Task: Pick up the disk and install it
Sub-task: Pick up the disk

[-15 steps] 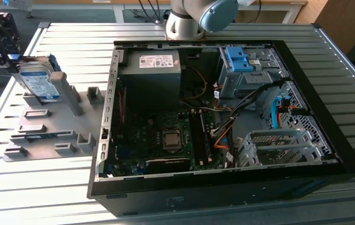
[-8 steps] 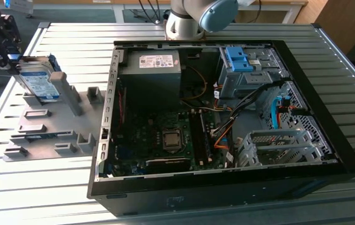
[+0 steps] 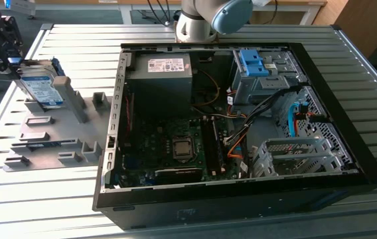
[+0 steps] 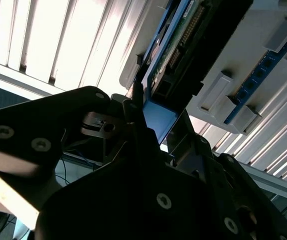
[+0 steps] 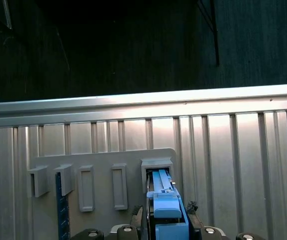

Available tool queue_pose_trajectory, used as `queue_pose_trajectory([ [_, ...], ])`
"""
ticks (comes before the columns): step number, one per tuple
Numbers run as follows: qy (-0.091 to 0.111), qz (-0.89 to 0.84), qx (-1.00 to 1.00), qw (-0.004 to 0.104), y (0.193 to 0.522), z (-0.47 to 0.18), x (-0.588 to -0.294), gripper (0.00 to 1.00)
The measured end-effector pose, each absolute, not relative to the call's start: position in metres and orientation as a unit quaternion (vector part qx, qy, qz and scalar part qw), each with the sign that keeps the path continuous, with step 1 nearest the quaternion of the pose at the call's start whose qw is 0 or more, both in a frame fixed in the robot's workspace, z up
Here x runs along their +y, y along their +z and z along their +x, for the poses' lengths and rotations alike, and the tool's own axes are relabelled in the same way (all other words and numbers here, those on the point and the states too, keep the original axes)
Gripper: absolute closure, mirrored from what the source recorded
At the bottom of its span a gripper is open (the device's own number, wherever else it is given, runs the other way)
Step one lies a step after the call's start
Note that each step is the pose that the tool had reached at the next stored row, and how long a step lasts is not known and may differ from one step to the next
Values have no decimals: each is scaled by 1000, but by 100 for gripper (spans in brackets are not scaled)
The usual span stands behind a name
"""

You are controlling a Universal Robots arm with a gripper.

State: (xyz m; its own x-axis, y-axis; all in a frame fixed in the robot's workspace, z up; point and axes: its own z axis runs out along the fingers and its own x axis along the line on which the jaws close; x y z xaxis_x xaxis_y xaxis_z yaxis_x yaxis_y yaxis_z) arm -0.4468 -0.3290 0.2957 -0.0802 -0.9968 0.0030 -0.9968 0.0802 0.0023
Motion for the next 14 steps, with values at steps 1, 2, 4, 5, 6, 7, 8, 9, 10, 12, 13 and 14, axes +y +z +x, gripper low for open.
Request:
queue_pose_trajectory([
  [1, 0, 675, -737, 2, 296, -447, -329, 55],
  [2, 0, 674, -739, 2, 296, -447, -329, 55],
  [4, 0, 673, -739, 2, 295, -447, -329, 55],
  [5, -1, 673, -739, 3, 295, -447, -329, 55],
  [6, -1, 673, -739, 3, 294, -447, -329, 55],
  [7, -1, 673, -740, 3, 294, -447, -329, 55],
  [8, -1, 673, -740, 3, 294, -447, -329, 55],
  [9, -1, 672, -740, 3, 293, -447, -329, 55],
  [10, -1, 672, -741, 3, 293, -447, -329, 55],
  [12, -1, 671, -742, 3, 293, -447, -329, 55],
  [13, -1, 671, -742, 3, 292, -447, -329, 55],
  [14, -1, 671, -742, 3, 292, -447, -329, 55],
])
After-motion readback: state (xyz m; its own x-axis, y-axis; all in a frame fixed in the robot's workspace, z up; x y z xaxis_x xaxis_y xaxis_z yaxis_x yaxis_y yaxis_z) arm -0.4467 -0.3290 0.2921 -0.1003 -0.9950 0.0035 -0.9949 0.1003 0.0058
